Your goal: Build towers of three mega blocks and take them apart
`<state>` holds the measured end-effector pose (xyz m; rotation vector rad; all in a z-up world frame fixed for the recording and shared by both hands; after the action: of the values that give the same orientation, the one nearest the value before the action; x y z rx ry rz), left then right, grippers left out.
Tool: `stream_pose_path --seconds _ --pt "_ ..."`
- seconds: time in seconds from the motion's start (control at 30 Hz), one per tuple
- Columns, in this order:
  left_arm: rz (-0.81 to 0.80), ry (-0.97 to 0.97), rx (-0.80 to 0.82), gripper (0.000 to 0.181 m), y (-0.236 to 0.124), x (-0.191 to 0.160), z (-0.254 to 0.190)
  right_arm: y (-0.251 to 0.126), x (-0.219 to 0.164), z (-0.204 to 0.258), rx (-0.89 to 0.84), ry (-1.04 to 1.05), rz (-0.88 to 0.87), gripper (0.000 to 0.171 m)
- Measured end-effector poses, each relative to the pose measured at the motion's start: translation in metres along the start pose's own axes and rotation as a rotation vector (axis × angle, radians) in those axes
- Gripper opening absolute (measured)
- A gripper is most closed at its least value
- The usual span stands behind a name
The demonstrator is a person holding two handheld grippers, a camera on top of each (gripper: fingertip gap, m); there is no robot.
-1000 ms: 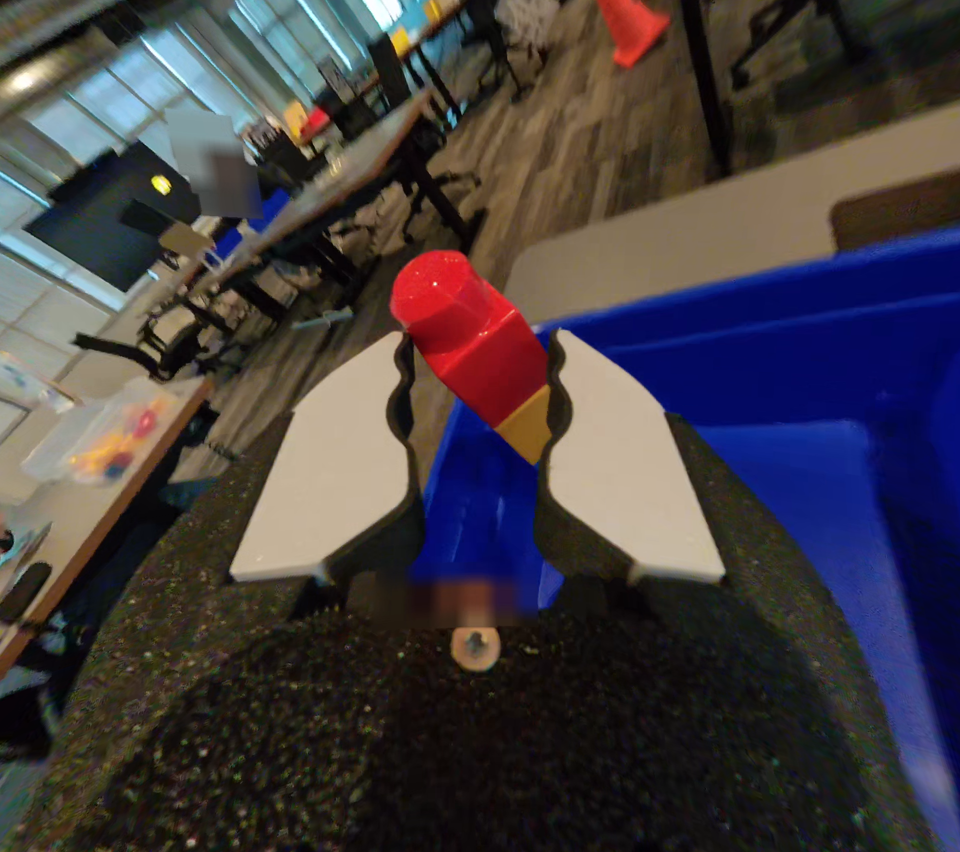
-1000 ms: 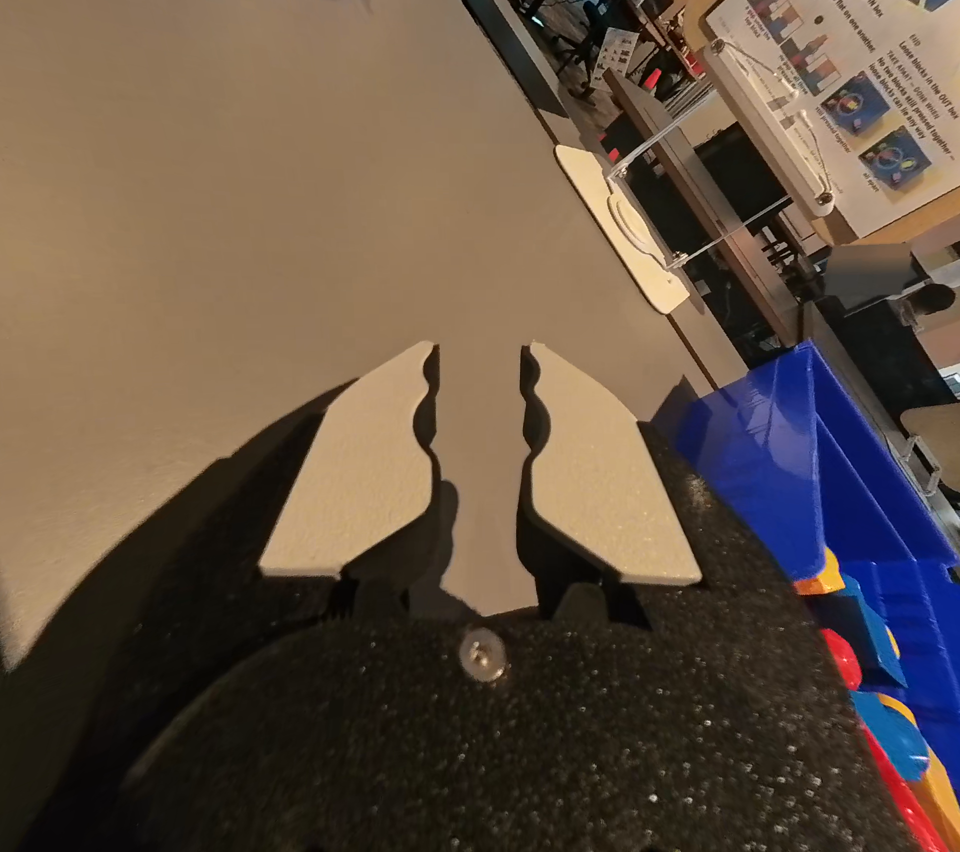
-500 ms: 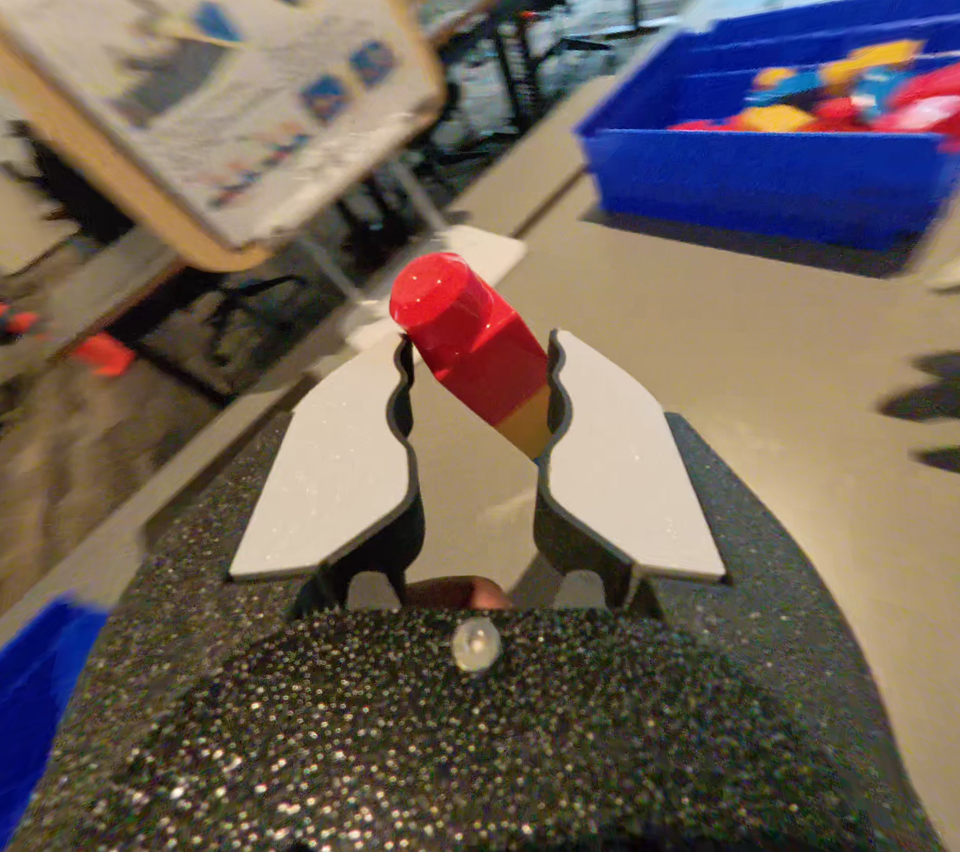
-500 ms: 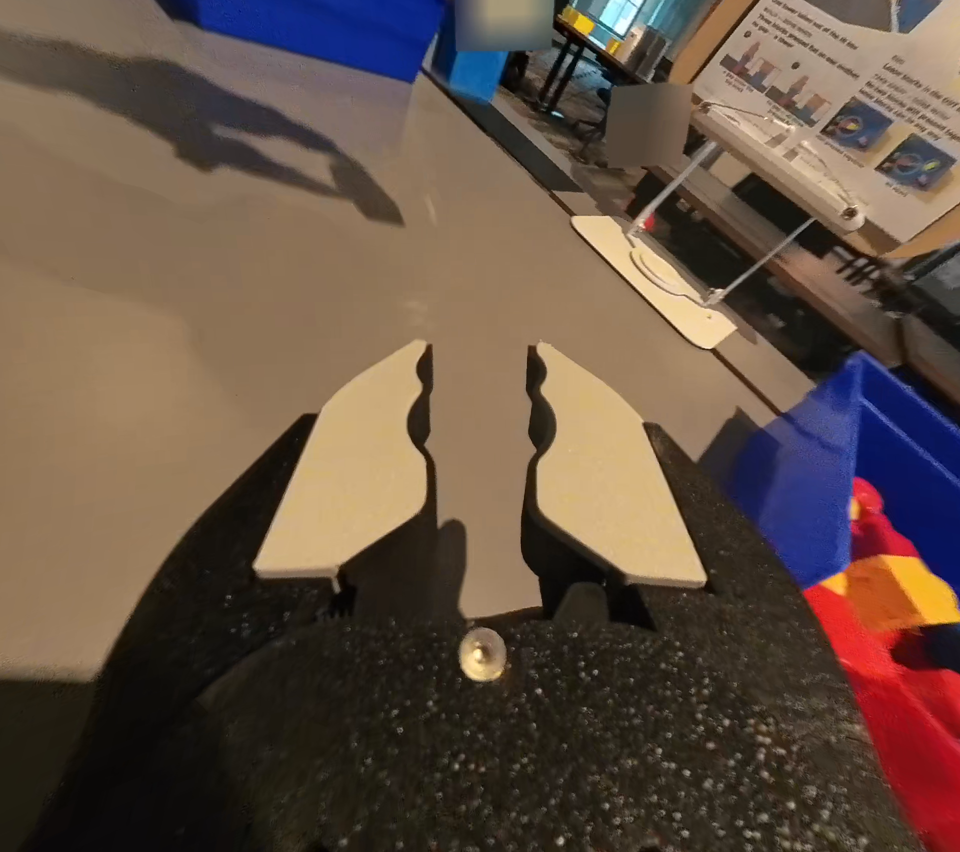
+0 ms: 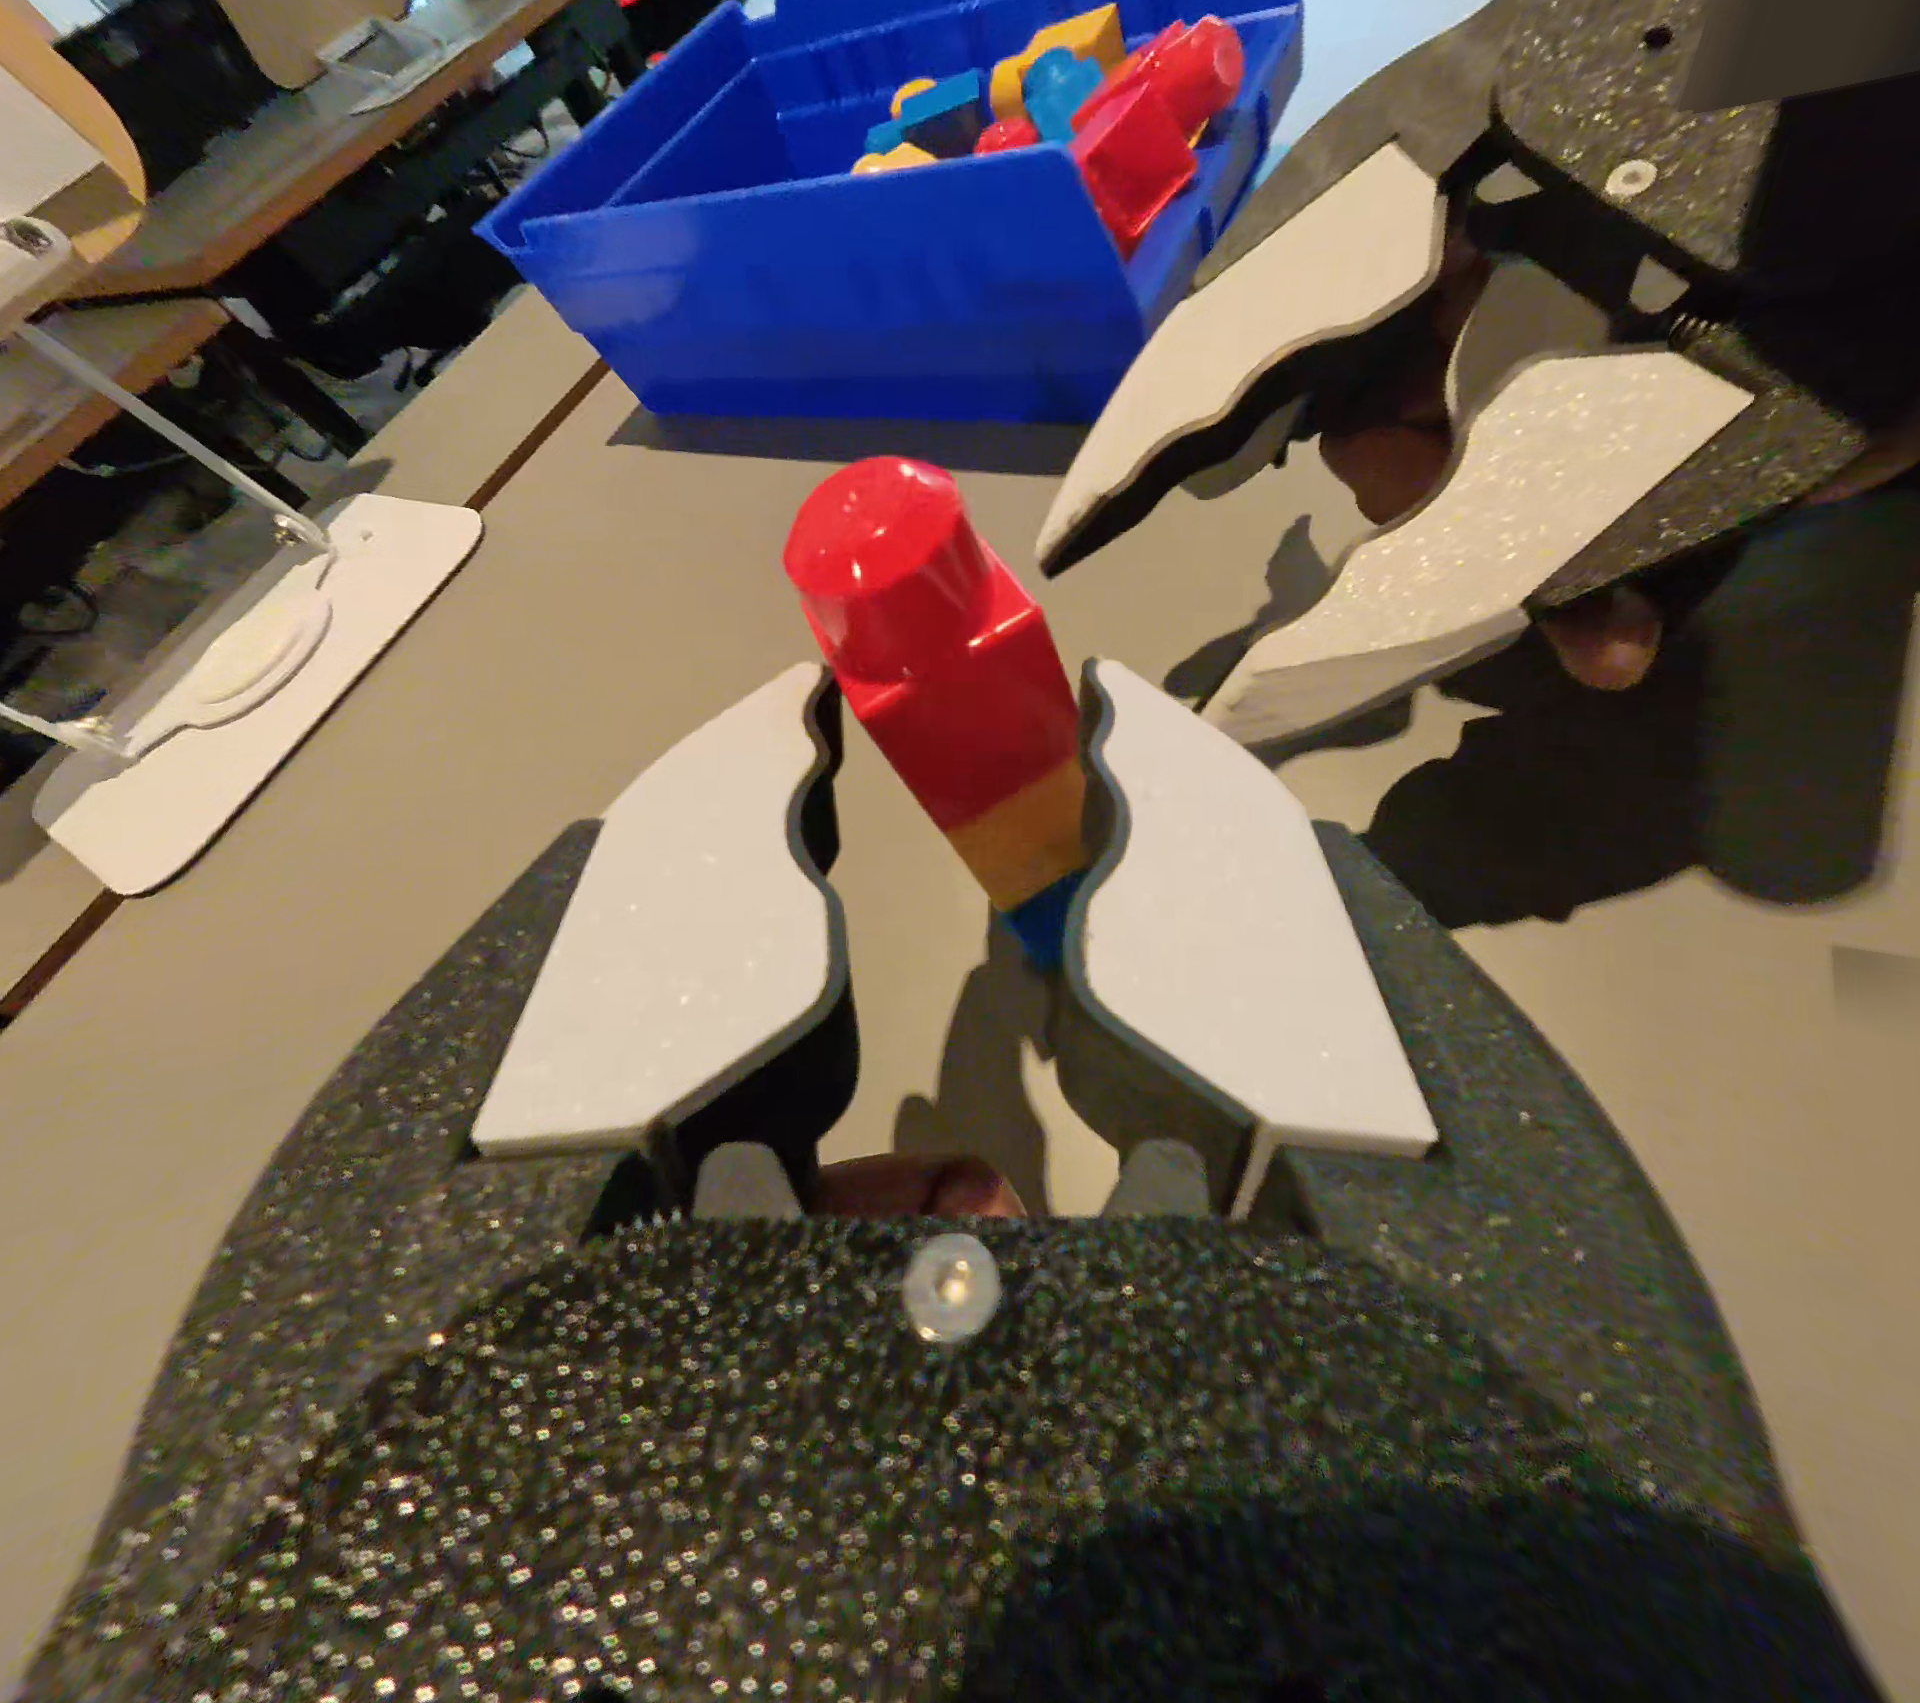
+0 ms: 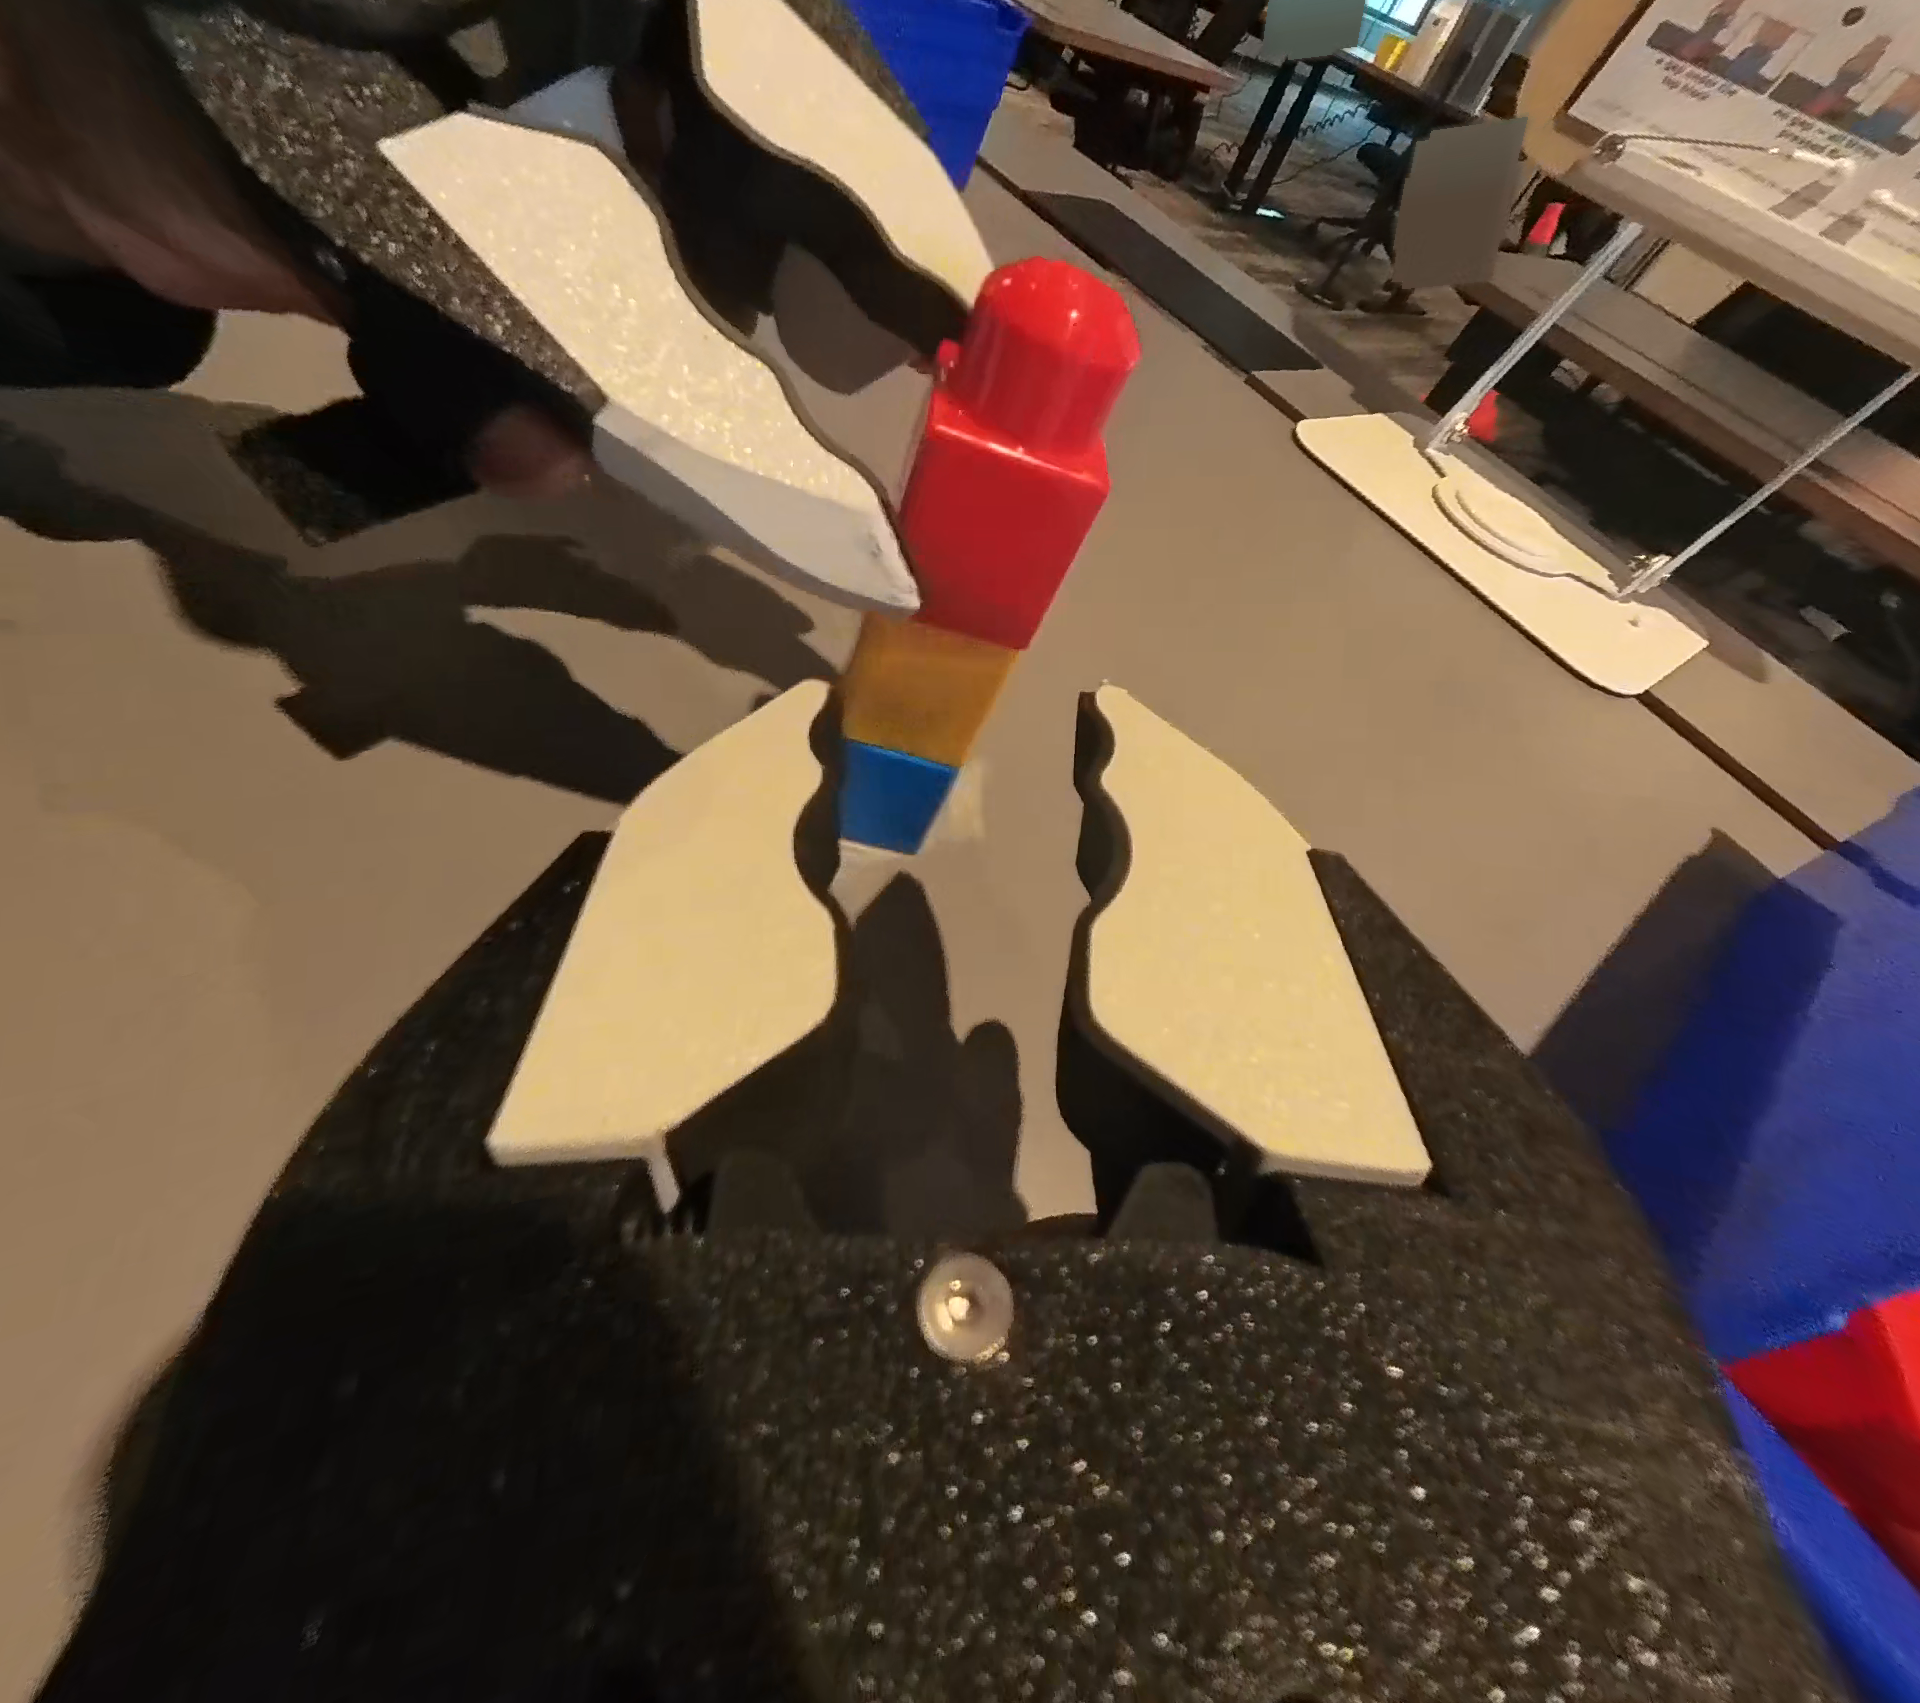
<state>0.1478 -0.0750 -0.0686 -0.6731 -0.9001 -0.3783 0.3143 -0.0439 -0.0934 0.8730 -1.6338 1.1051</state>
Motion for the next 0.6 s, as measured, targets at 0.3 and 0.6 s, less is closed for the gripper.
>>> stream_pose_path --seconds 0.3,0.6 --pt "-0.009 -0.058 -0.003 0.051 0.001 -0.018 -0.005 0.001 -0.001 -0.001 0.012 0.029 0.008 0.046" --pt "0.074 -0.123 0.052 0.055 0.015 -0.027 -0.020 -0.001 0.002 -0.004 -0.002 0.053 -0.031 0.047"
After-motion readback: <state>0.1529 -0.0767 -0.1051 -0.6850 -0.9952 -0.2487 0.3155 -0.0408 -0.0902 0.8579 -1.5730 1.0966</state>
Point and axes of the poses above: each gripper's, where its closed fingertips meet, y out along the fingers, x out of its top, z = x × y across the jaws, the point moved 10 cm from there along -y, back along the fingers, and after that the axes turned 9 degrees about y, right-handed, at the moved point
